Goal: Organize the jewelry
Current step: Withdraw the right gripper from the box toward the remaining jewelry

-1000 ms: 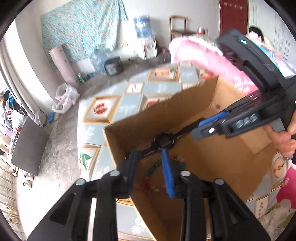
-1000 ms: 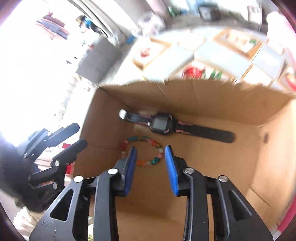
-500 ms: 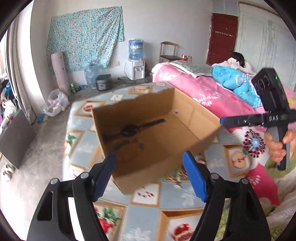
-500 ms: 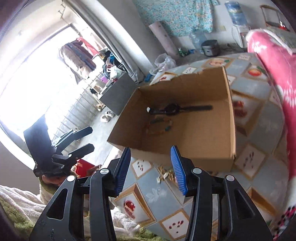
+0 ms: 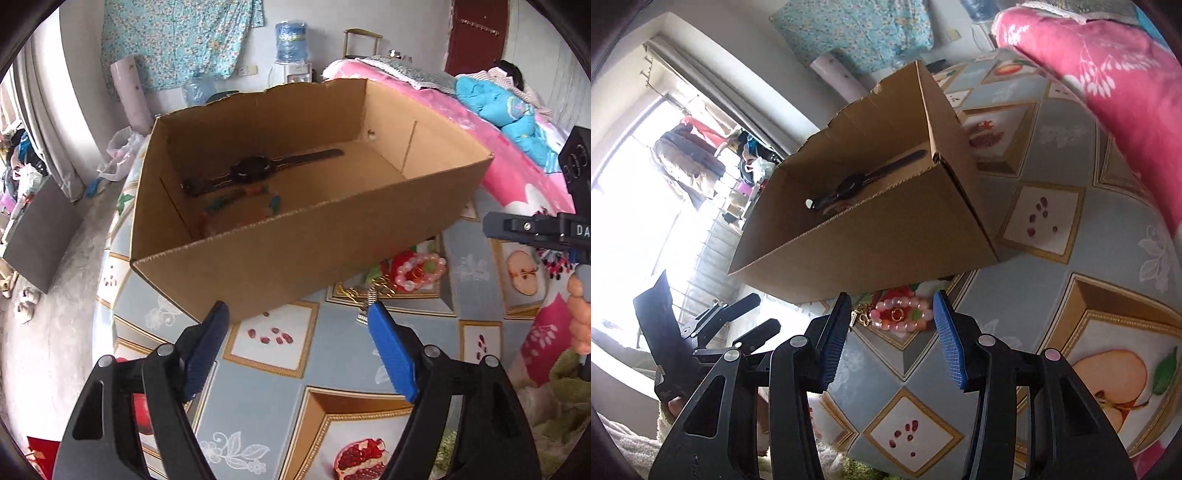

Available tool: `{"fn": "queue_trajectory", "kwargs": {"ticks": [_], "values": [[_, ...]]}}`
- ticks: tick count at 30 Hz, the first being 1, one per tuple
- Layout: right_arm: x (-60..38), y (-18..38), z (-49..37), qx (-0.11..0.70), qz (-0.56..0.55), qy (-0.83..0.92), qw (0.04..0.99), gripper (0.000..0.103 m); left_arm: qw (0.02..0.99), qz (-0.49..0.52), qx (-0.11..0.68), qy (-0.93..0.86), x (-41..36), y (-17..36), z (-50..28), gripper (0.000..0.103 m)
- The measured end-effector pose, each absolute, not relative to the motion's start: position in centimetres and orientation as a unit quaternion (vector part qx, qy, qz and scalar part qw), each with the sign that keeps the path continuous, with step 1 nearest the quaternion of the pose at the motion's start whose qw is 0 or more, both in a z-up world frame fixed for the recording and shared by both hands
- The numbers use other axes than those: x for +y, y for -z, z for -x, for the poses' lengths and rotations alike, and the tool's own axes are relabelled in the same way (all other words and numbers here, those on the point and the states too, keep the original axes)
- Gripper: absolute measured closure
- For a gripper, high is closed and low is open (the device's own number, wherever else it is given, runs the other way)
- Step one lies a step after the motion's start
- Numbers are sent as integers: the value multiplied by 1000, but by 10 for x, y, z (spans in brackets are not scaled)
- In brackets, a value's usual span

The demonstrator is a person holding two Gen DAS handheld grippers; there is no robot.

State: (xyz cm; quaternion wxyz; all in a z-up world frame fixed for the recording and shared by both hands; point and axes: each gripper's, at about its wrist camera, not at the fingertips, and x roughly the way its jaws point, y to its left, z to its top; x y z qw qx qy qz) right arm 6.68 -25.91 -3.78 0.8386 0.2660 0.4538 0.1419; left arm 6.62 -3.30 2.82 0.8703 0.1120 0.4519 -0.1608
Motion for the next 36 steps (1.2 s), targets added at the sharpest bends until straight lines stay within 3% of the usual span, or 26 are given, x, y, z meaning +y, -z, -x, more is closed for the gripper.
{"fn": "queue_trajectory", "kwargs": {"ticks": [24, 29, 36], "values": [[-290, 42, -93, 441, -284, -146, 839, 56, 875, -63, 465, 122, -27, -32, -88, 26], [-287, 38, -92, 436, -267, -138, 849, 43, 876, -66, 461, 125, -28, -30, -88, 26], [-278, 36, -70, 438, -249, -117, 856, 35, 877, -66, 457, 135, -25, -28, -80, 26]]}}
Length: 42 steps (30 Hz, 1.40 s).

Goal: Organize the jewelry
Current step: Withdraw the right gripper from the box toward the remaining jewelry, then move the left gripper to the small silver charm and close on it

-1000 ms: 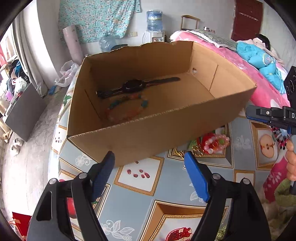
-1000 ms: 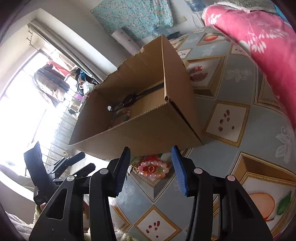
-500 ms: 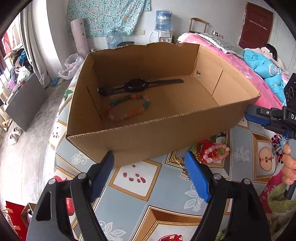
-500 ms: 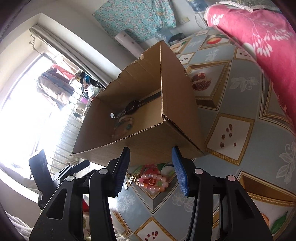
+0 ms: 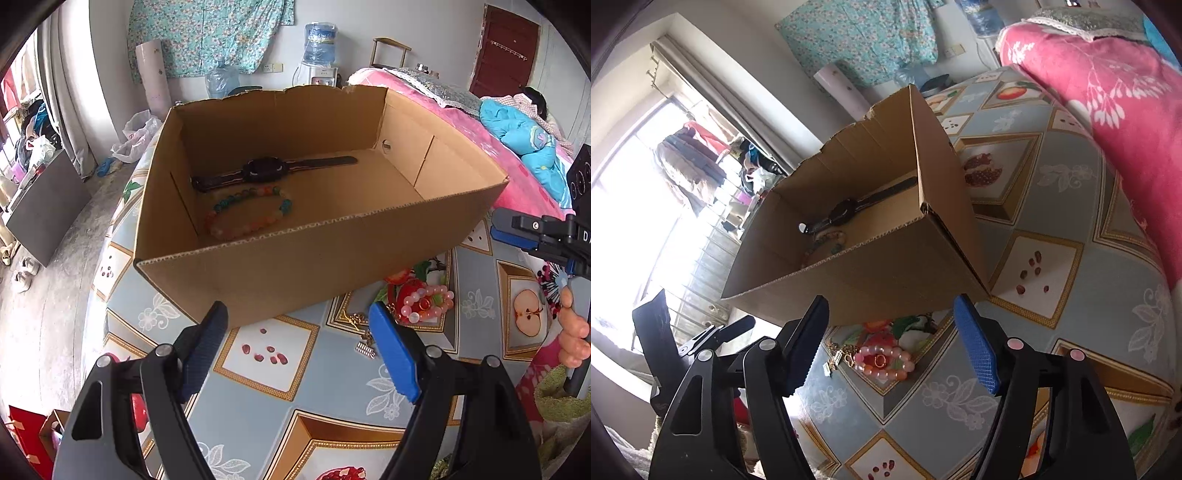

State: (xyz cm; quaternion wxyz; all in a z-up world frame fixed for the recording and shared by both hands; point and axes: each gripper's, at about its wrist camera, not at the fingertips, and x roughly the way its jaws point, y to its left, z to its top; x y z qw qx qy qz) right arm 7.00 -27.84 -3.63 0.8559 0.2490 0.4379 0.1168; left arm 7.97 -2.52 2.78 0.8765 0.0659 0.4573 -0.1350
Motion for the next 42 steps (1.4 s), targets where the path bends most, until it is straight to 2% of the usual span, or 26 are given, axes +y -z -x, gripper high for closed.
{"fn": "queue_trajectory", "kwargs": {"ticks": [8, 14, 19, 27, 29, 42], "values": [[-263, 41, -42, 460, -207, -71, 861, 26, 867, -80, 473, 137, -20, -10, -66, 25], [-238, 54, -22, 490, -124, -42, 862, 18, 853, -96, 495, 133, -13, 14, -56, 23], [-218, 70, -15, 511, -48, -21, 858, 17, 848, -92, 504, 136, -11, 29, -52, 23], [-199, 87, -23, 534, 37, -8, 844, 8, 856, -96, 487, 146, -17, 36, -49, 13], [-198, 87, -22, 537, 41, -6, 842, 8, 854, -104, 487, 148, -21, 40, -47, 5], [-203, 84, -25, 555, 41, -11, 831, 8, 849, -112, 491, 158, -28, 41, -43, 5]]}}
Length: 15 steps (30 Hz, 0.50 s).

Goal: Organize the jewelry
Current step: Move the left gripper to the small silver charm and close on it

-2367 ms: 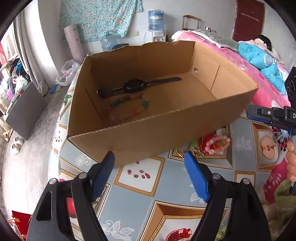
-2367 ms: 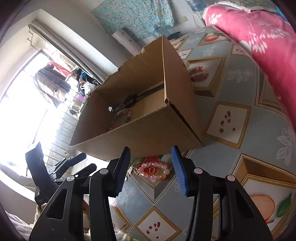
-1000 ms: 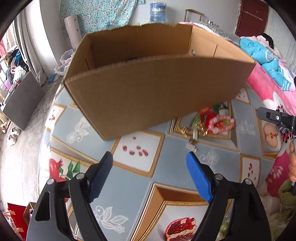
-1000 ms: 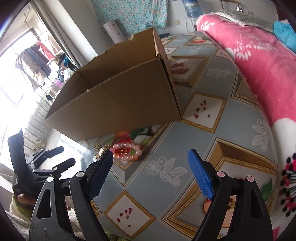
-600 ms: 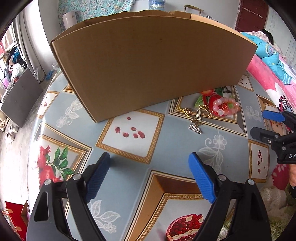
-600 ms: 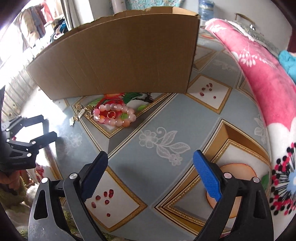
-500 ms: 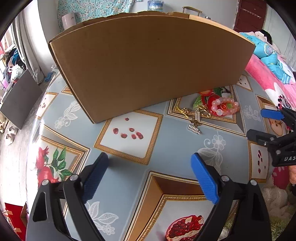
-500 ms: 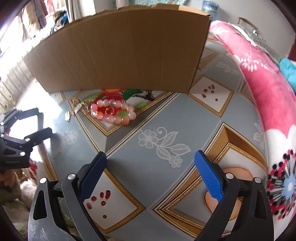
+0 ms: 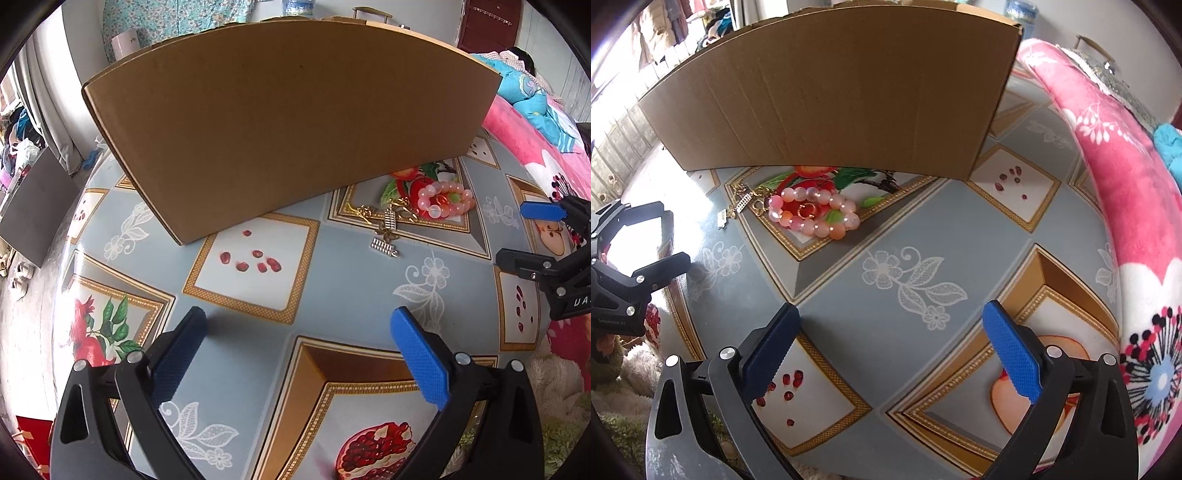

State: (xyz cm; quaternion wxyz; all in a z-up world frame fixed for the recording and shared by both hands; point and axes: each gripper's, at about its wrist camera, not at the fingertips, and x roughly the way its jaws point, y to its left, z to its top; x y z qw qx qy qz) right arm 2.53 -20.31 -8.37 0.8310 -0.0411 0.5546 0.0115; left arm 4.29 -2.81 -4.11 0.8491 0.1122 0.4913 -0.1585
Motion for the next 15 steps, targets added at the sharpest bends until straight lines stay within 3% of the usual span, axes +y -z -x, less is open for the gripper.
{"fn": "queue_trajectory", "kwargs": {"ticks": [7, 15], "values": [[-210, 49, -35, 505, -17, 0, 863, 9, 852, -113, 486, 160, -25, 46, -45, 5], [-193, 60, -74, 517, 21, 6, 855, 28, 850, -120, 484, 170, -24, 45, -47, 5]]}}
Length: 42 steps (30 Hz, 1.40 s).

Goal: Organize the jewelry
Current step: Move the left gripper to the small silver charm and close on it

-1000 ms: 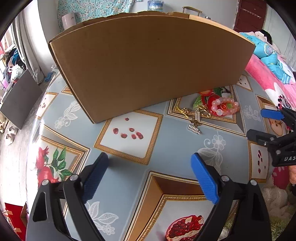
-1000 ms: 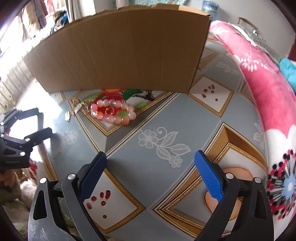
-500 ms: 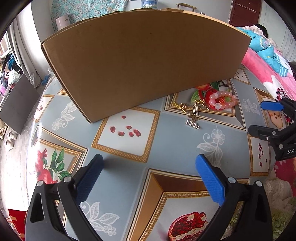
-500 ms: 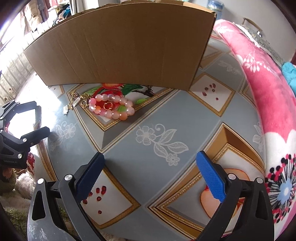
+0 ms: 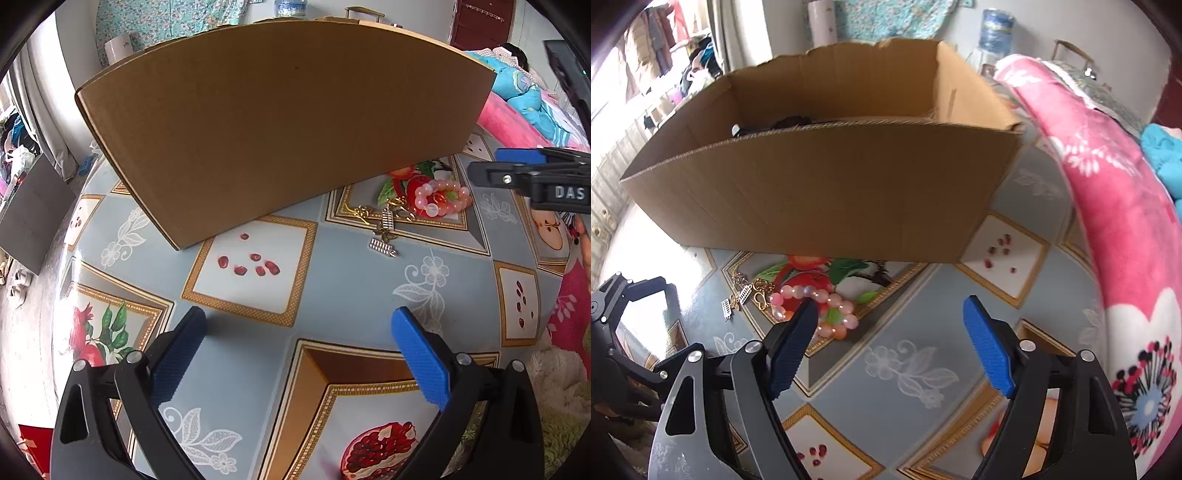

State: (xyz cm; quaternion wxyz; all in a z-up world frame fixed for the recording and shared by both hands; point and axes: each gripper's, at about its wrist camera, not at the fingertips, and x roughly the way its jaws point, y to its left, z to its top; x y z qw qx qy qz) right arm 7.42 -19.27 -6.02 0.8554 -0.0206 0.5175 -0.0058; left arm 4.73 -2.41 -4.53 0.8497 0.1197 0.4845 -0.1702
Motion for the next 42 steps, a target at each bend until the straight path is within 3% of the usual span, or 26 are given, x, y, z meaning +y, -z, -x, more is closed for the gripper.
{"fn": "queue_trajectory", "kwargs": {"ticks": [8, 13, 19, 31, 36, 42], "values": [[-202, 75, -83, 546, 42, 24, 836, 47, 849, -121, 486, 171, -25, 45, -48, 5], [-218, 69, -80, 541, 39, 54, 838, 49, 849, -120, 485, 171, -25, 45, -47, 5], [-233, 59, -74, 527, 15, 81, 846, 61, 850, -121, 482, 172, -25, 45, -46, 5], [-228, 43, -51, 489, -26, 33, 871, 62, 857, -106, 468, 188, -20, 36, -45, 6], [-207, 41, -51, 476, -38, -37, 878, 66, 869, -103, 432, 220, -26, 20, -40, 17], [-182, 51, -56, 486, -55, -98, 867, 77, 858, -108, 430, 258, -42, 21, -45, 46]]}}
